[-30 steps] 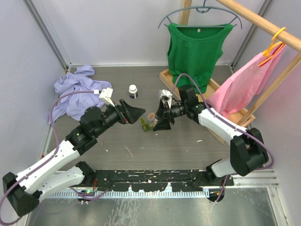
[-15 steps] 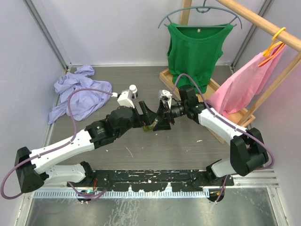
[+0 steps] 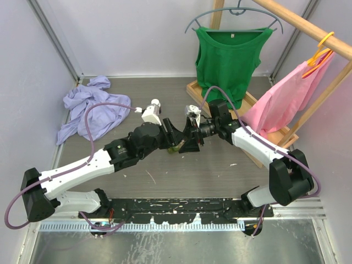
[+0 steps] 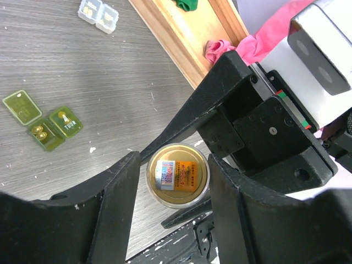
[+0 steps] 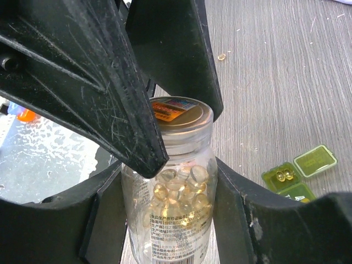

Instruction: Sort the pills into containers

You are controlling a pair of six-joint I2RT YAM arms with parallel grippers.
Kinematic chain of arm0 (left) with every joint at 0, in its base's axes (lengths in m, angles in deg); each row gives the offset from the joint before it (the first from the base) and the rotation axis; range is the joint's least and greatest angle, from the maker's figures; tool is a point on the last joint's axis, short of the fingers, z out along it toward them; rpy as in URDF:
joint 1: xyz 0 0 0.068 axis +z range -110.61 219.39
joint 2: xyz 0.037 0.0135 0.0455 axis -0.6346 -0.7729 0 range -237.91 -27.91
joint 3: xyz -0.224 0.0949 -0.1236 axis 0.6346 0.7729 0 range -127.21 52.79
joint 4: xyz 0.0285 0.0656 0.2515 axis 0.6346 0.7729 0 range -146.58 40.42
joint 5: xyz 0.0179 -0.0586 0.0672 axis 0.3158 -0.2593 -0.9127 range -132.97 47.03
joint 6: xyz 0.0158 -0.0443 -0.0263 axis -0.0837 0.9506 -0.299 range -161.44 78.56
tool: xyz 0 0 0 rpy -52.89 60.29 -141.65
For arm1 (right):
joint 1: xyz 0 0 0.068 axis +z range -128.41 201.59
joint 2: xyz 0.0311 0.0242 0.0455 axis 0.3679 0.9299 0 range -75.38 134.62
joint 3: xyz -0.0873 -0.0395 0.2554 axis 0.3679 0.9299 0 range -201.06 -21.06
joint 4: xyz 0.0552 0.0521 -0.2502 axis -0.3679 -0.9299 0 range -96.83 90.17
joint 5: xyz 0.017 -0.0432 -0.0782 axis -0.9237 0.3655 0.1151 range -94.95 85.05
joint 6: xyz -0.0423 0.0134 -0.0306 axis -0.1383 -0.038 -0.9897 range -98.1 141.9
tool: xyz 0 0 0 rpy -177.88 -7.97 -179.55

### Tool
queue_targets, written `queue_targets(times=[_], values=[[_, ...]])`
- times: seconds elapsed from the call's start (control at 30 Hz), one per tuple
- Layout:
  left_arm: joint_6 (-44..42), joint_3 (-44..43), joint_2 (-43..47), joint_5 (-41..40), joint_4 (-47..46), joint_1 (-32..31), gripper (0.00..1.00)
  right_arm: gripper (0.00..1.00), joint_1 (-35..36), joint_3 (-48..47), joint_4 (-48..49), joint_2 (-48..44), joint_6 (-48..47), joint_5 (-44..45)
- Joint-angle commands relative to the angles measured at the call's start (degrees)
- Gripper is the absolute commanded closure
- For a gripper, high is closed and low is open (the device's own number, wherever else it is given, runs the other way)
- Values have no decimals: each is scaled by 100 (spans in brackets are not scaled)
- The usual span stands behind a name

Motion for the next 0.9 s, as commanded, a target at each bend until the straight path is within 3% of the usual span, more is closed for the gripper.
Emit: queue_targets(times=[0.0, 0.13, 0.23, 0.33, 0.4, 0.47, 0.6, 0.7, 0.77, 0.87], values=[[3, -200, 45, 200, -164, -17, 49, 99, -4, -293, 104, -103, -95, -59], [-160, -44, 134, 353, -354, -15, 69, 99, -7, -285, 92, -103, -89, -73], [-738, 119, 267, 571, -672, -6, 78, 99, -4, -288, 95, -90, -77, -103], [-2202, 640, 532, 1273, -1867, 6, 89, 99, -5, -294, 112, -77, -48, -162], [-3262, 1183, 694, 2045, -2932, 66, 98, 99, -7, -293, 126, -76, -31, -187], [-3950, 1606, 722, 3053, -3750, 284, 100, 99, 1, -277, 143, -77, -23, -198], [-3828, 1811, 429, 4569, -4665, 946, 100, 99, -7, -268, 174, -84, 1, -202], [-3468, 1777, 234, 4885, -5011, 1188, 96, 99, -6, -274, 173, -92, 3, -197], [-3185, 1800, 257, 4673, -5056, 1252, 82, 99, 1, -276, 174, -94, 1, -193], [-2753, 1936, 494, 4030, -5019, 1274, 51, 99, -2, -273, 165, -98, -8, -187]])
